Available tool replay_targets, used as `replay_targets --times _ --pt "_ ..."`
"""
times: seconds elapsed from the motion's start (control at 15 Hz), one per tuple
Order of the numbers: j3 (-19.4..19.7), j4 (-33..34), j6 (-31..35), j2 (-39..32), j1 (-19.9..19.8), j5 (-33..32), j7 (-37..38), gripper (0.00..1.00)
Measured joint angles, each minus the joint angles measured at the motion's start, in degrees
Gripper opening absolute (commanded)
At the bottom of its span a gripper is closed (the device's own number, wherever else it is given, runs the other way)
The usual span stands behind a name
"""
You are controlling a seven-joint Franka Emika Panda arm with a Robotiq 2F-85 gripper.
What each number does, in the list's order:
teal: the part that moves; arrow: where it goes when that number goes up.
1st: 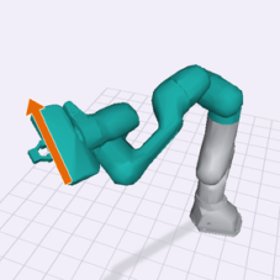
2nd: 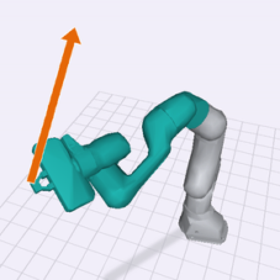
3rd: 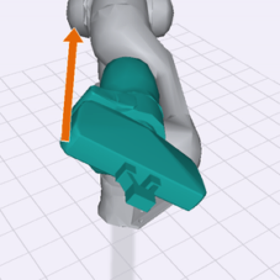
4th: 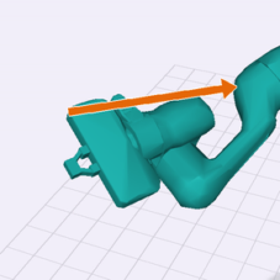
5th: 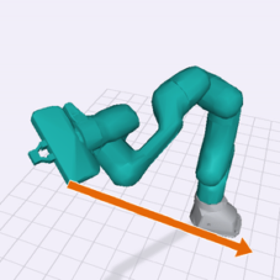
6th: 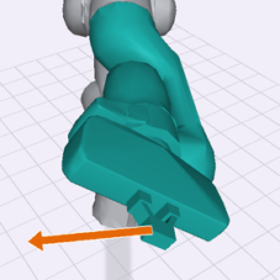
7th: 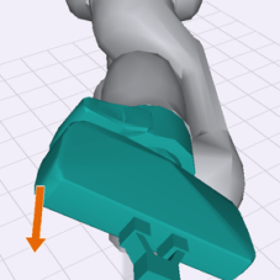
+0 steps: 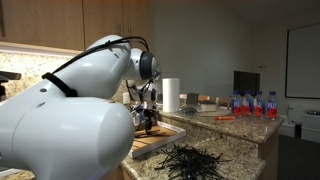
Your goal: Pick up some of the black cables from the box and put them on the counter
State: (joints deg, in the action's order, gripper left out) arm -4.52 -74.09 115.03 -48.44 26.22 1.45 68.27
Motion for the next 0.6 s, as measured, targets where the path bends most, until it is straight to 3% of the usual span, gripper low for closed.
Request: replay_targets --times 0.2,0.6 --pt "0.4 0.0 0.1 0.2 0.0 0.0 0.4 0.03" --pt "0.6 -1.1 0.6 1.0 -0.3 0.7 0.4 0.00"
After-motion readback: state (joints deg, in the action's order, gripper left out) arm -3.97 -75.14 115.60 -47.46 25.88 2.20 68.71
